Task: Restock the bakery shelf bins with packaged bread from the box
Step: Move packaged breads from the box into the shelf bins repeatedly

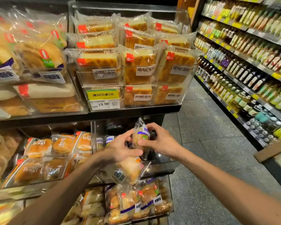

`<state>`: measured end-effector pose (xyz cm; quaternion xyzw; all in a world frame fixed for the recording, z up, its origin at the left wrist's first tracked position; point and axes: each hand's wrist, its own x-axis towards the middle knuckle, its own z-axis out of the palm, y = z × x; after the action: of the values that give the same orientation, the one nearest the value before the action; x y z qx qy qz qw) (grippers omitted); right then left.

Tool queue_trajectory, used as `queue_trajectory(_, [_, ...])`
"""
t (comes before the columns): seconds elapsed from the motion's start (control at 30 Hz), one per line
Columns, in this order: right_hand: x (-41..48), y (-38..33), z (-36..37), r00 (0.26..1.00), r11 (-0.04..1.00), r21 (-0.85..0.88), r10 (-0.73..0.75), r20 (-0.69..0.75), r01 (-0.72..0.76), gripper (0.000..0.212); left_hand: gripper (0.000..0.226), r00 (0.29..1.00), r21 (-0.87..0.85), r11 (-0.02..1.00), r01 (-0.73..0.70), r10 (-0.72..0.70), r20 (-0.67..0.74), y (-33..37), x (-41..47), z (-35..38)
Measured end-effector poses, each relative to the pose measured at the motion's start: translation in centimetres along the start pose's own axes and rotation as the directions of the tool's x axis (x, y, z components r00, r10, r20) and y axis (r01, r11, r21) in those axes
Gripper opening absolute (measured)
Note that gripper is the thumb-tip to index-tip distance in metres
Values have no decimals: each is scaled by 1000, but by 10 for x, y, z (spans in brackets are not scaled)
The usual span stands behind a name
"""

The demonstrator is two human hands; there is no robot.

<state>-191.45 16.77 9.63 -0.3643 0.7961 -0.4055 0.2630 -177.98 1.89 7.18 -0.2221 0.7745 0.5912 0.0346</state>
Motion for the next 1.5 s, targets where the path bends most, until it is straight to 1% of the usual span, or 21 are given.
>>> queue_trajectory(0.07, [4,2,0,999,999,20,45,5,-45,53,114,999,71,997,42,-43,17,-1,-3,-5])
queue_trajectory(0.1, [7,4,0,998,998,0,70,1,-70,52,115,997,99,993,68,-71,23,-1,-6,-7])
queue_trajectory(0.17, [14,6,-1,994,976,-191,99,-40,-105,53,116,995,89,991,96,-98,25,-1,-13,-11])
queue_trajectory(0.27, [21,11,-1,990,844,-518,112,-86,-141,51,116,995,47,993,104,-104,3,-7,-22,-19])
queue_trajectory(0.4, [37,24,10,993,613,-782,86,-80,-116,43,98,998,40,997,60,-60,-14,-11,-36,-28])
queue_trajectory(0.5, [49,30,23,989,496,-860,137,-61,-122,44,85,1000,62,998,19,-18,-7,-9,-47,-31])
queue_trajectory(0.6, [61,39,34,982,353,-930,185,-41,-106,49,78,999,65,997,35,-33,-32,-6,-53,-31])
queue_trajectory(0.73, [78,48,40,965,300,-945,256,-56,-134,47,70,994,64,995,71,-65,-82,-10,-61,-34])
queue_trajectory(0.83, [88,59,44,955,321,-934,292,-57,-154,46,62,988,96,993,73,-58,-145,-10,-69,-35])
queue_trajectory(0.93, [91,70,47,959,335,-929,275,-66,-160,58,56,978,110,993,51,-28,-206,-8,-73,-32])
queue_trajectory(1.0, [91,72,44,960,377,-910,269,-73,-175,66,52,972,84,996,37,-16,-233,-6,-73,-29])
queue_trajectory(1.07, [90,68,40,946,425,-886,321,-44,-186,76,47,963,44,999,29,-16,-268,-2,-72,-27])
queue_trajectory(1.13, [84,56,33,932,515,-834,363,7,-195,87,42,951,-19,1000,-8,2,-310,2,-68,-24])
queue_trajectory(1.17, [80,48,30,939,583,-789,343,23,-194,88,38,942,-78,996,-38,9,-336,4,-66,-22])
queue_trajectory(1.23, [66,26,20,978,729,-668,208,5,-152,71,28,916,-222,972,-75,-21,-402,10,-61,-18])
queue_trajectory(1.27, [54,14,15,990,810,-572,142,-24,-130,58,24,899,-275,958,-85,-45,-436,13,-60,-16])
queue_trajectory(1.3, [40,1,11,991,886,-445,131,-33,-131,52,21,877,-306,946,-106,-56,-476,17,-57,-14])
queue_trajectory(1.33, [25,-11,6,985,941,-297,171,7,-162,57,19,848,-310,938,-154,-36,-529,21,-54,-12])
queue_trajectory(1.4, [-5,-34,-2,920,950,-69,313,236,-306,76,15,747,-183,934,-308,118,-655,32,-51,-4])
queue_trajectory(1.47, [-24,-43,-8,799,893,50,374,471,-448,92,17,582,142,882,-450,410,-703,42,-53,6])
queue_trajectory(1.5, [-29,-44,-10,746,852,125,363,559,-508,96,19,495,339,803,-491,577,-650,43,-54,11])
